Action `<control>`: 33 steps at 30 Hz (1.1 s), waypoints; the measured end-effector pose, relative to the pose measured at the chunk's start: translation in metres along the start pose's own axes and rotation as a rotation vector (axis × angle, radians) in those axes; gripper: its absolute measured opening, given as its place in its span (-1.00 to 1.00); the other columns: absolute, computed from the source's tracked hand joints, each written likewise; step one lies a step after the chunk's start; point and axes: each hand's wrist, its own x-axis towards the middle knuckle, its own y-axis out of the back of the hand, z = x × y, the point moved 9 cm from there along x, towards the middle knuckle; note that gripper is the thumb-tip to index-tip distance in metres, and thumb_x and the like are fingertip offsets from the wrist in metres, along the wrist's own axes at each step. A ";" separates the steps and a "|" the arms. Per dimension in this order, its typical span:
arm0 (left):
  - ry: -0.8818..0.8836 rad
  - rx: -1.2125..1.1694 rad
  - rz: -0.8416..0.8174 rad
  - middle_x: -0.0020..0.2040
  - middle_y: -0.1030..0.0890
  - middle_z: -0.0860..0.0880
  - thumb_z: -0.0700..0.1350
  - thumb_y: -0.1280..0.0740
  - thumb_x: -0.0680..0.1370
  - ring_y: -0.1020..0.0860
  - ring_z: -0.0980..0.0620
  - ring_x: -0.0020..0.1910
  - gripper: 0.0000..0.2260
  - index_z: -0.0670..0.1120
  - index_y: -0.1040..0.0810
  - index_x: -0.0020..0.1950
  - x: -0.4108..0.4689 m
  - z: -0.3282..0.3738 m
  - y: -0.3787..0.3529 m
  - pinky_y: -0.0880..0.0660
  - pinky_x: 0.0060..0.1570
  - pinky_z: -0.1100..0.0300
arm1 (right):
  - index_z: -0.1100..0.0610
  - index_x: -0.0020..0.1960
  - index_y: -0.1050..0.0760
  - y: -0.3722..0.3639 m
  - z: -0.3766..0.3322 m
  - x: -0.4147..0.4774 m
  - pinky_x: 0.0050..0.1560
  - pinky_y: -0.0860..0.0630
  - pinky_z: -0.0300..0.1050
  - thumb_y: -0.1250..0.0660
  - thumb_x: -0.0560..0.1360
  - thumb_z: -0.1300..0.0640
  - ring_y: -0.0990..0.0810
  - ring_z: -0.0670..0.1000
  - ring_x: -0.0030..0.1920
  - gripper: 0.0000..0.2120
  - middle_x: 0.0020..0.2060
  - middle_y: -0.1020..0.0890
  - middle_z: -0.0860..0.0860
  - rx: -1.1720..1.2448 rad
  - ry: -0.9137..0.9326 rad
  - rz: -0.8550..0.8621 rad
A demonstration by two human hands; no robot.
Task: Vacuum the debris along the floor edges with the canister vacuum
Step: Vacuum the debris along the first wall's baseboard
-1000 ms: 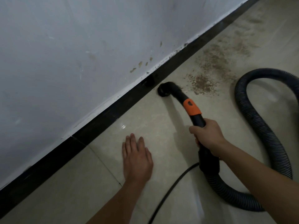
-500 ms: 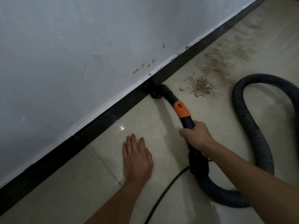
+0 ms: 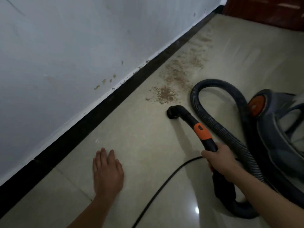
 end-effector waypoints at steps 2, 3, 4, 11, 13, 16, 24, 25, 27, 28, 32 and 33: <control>-0.007 0.008 0.013 0.36 -0.41 -0.34 -0.10 -0.12 0.53 -0.35 -0.31 0.38 -0.57 -0.25 -0.50 0.32 0.000 0.002 0.000 -0.25 0.38 -0.16 | 0.19 -0.19 -0.45 0.000 -0.003 0.011 -0.50 -0.42 -0.12 -0.43 0.36 0.25 -0.42 0.03 -0.60 -0.85 -0.54 -0.48 0.05 0.040 -0.013 0.028; -0.009 0.008 0.017 0.37 -0.41 -0.34 -0.10 -0.12 0.53 -0.35 -0.31 0.38 -0.57 -0.25 -0.50 0.32 -0.001 0.002 0.000 -0.25 0.38 -0.16 | 0.18 -0.17 -0.45 -0.006 -0.007 0.016 -0.49 -0.43 -0.11 -0.43 0.36 0.24 -0.44 0.04 -0.58 -0.85 -0.51 -0.49 0.07 0.044 -0.010 0.021; -0.009 0.007 0.019 0.37 -0.41 -0.34 -0.10 -0.11 0.53 -0.34 -0.31 0.38 -0.57 -0.25 -0.49 0.32 -0.001 0.003 0.000 -0.25 0.39 -0.16 | 0.18 -0.15 -0.46 -0.015 -0.013 0.020 -0.48 -0.44 -0.11 -0.43 0.36 0.22 -0.46 0.05 -0.57 -0.84 -0.48 -0.51 0.09 0.038 -0.002 0.000; -0.002 -0.018 0.023 0.39 -0.40 -0.32 -0.10 -0.06 0.56 -0.34 -0.28 0.40 -0.57 -0.24 -0.48 0.34 -0.001 0.004 -0.001 -0.24 0.41 -0.14 | 0.16 -0.10 -0.47 -0.070 -0.073 0.058 -0.47 -0.47 -0.14 -0.43 0.39 0.18 -0.52 0.08 -0.52 -0.83 -0.39 -0.56 0.13 0.001 0.083 -0.053; -0.011 -0.021 0.023 0.39 -0.40 -0.31 -0.10 -0.06 0.57 -0.33 -0.27 0.41 -0.57 -0.24 -0.48 0.34 -0.001 0.004 -0.002 -0.25 0.41 -0.14 | 0.15 -0.11 -0.46 -0.089 -0.090 0.068 -0.47 -0.48 -0.12 -0.43 0.38 0.18 -0.53 0.09 -0.51 -0.84 -0.38 -0.56 0.13 -0.020 0.113 -0.094; -0.010 -0.022 0.021 0.39 -0.41 -0.31 -0.14 -0.14 0.55 -0.34 -0.28 0.40 -0.61 -0.23 -0.49 0.33 0.000 0.003 -0.004 -0.27 0.40 -0.15 | 0.18 -0.07 -0.48 -0.104 -0.108 0.087 -0.47 -0.49 -0.11 -0.43 0.39 0.20 -0.52 0.09 -0.50 -0.83 -0.37 -0.56 0.14 -0.006 0.092 -0.127; -0.015 -0.010 -0.003 0.40 -0.39 -0.29 -0.14 -0.15 0.56 -0.32 -0.25 0.42 -0.62 -0.21 -0.48 0.34 0.002 0.001 -0.006 -0.25 0.42 -0.14 | 0.27 0.03 -0.49 -0.146 -0.142 0.111 -0.50 -0.47 -0.15 -0.42 0.39 0.23 -0.49 0.08 -0.53 -0.74 -0.36 -0.53 0.14 0.074 0.034 -0.114; -0.014 -0.009 -0.006 0.40 -0.39 -0.29 -0.14 -0.15 0.55 -0.32 -0.26 0.42 -0.61 -0.21 -0.48 0.34 0.002 0.001 -0.005 -0.25 0.42 -0.14 | 0.26 0.02 -0.49 -0.152 -0.144 0.105 -0.49 -0.48 -0.14 -0.42 0.39 0.22 -0.49 0.09 -0.53 -0.76 -0.36 -0.54 0.14 0.053 0.046 -0.132; -0.011 -0.008 -0.014 0.40 -0.39 -0.30 -0.13 -0.13 0.56 -0.33 -0.26 0.42 -0.61 -0.21 -0.48 0.34 0.003 0.000 -0.005 -0.24 0.42 -0.13 | 0.22 -0.01 -0.48 -0.158 -0.142 0.087 -0.45 -0.51 -0.11 -0.42 0.39 0.21 -0.51 0.10 -0.51 -0.78 -0.35 -0.56 0.14 0.009 0.078 -0.168; -0.009 -0.010 -0.017 0.40 -0.39 -0.30 -0.12 -0.10 0.57 -0.33 -0.26 0.42 -0.60 -0.21 -0.48 0.35 0.003 -0.001 -0.004 -0.24 0.42 -0.13 | 0.21 -0.03 -0.47 -0.158 -0.139 0.077 -0.44 -0.51 -0.09 -0.42 0.39 0.20 -0.52 0.10 -0.50 -0.80 -0.35 -0.56 0.14 -0.013 0.097 -0.192; -0.016 -0.020 -0.023 0.40 -0.39 -0.32 -0.06 -0.01 0.58 -0.33 -0.26 0.41 -0.54 -0.23 -0.48 0.35 0.002 -0.002 -0.002 -0.24 0.41 -0.14 | 0.12 -0.15 -0.43 -0.129 -0.112 0.038 -0.45 -0.48 -0.12 -0.40 0.39 0.19 -0.52 0.08 -0.50 -0.86 -0.36 -0.57 0.13 -0.122 0.157 -0.231; -0.017 -0.018 -0.024 0.40 -0.39 -0.32 -0.06 0.00 0.57 -0.33 -0.27 0.41 -0.53 -0.24 -0.47 0.35 0.001 -0.003 -0.002 -0.23 0.41 -0.14 | 0.10 -0.16 -0.43 -0.116 -0.103 0.030 -0.45 -0.47 -0.13 -0.40 0.38 0.18 -0.53 0.07 -0.48 -0.86 -0.36 -0.57 0.12 -0.148 0.161 -0.215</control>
